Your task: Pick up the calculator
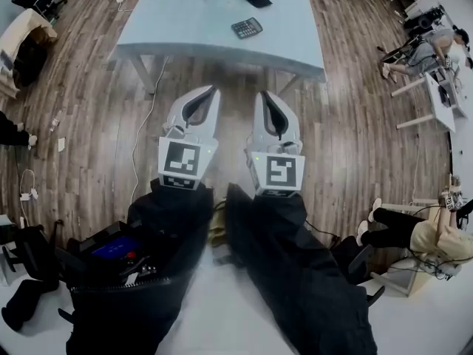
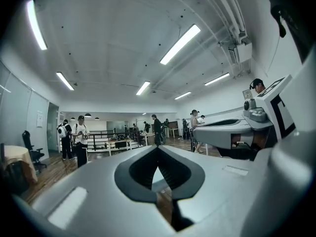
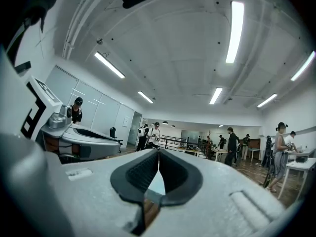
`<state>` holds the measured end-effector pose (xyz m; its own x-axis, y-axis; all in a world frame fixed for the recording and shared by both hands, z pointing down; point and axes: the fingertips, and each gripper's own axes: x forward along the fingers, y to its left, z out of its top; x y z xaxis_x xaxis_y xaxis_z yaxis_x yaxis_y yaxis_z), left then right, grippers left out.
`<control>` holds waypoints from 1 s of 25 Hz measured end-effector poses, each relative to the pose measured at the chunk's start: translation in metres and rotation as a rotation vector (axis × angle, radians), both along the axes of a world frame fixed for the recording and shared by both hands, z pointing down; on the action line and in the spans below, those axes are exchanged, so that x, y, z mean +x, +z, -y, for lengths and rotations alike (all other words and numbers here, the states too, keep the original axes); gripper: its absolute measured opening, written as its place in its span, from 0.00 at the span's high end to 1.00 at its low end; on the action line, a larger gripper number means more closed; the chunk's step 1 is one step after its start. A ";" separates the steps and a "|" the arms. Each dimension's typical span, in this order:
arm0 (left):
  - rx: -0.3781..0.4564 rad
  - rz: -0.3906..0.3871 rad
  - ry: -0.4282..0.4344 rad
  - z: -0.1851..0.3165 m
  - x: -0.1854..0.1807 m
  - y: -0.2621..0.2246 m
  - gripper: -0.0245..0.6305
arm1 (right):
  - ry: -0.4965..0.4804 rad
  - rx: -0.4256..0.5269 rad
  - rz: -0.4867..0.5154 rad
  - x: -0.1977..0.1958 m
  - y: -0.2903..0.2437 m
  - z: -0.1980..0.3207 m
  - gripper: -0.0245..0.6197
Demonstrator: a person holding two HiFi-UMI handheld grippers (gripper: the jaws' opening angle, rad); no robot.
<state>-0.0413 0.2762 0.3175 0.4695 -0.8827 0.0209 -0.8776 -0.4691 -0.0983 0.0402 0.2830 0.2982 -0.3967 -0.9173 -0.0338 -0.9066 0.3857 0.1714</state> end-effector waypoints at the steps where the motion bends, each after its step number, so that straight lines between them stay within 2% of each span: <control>1: -0.004 -0.001 -0.002 -0.001 -0.001 0.003 0.96 | 0.006 -0.007 0.000 0.001 0.003 0.000 0.96; 9: -0.038 0.000 -0.026 -0.012 -0.016 0.033 0.96 | 0.042 -0.048 0.028 0.007 0.040 -0.010 0.96; 16: -0.080 -0.013 -0.004 -0.017 -0.059 0.041 0.96 | 0.035 -0.085 0.024 -0.034 0.046 -0.013 0.96; 25: -0.083 -0.032 -0.020 -0.003 -0.089 0.044 0.96 | 0.025 -0.093 0.009 -0.057 0.048 -0.003 0.96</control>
<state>-0.1304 0.2793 0.3615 0.4537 -0.8876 0.0798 -0.8888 -0.4572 -0.0318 -0.0168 0.2863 0.3459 -0.3737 -0.9262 0.0488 -0.9174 0.3769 0.1277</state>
